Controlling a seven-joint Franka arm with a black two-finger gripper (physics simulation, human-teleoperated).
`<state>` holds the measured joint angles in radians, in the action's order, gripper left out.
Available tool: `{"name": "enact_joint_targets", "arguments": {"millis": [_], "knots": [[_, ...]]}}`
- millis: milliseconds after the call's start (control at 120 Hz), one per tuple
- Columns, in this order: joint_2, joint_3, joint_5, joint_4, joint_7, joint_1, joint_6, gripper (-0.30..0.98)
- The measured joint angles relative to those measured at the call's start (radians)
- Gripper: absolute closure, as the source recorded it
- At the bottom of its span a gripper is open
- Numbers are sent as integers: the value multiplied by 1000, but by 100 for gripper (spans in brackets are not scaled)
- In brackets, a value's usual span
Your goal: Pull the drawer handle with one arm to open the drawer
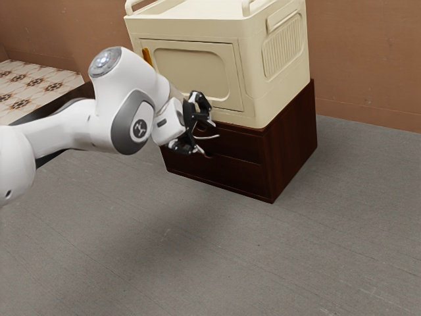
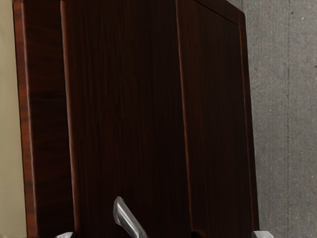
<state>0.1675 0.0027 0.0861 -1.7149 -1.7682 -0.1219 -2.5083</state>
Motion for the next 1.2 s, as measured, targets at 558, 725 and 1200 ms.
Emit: {"name": "enact_joint_targets", "arguments": {"millis": [558,725,1200], "knots": [[-38,-2,20,26,-58,-30,22,56],[-42,3,19,24,-66,-32,64,55],[-29,-7,19,13,-76,-28,112,54]]}}
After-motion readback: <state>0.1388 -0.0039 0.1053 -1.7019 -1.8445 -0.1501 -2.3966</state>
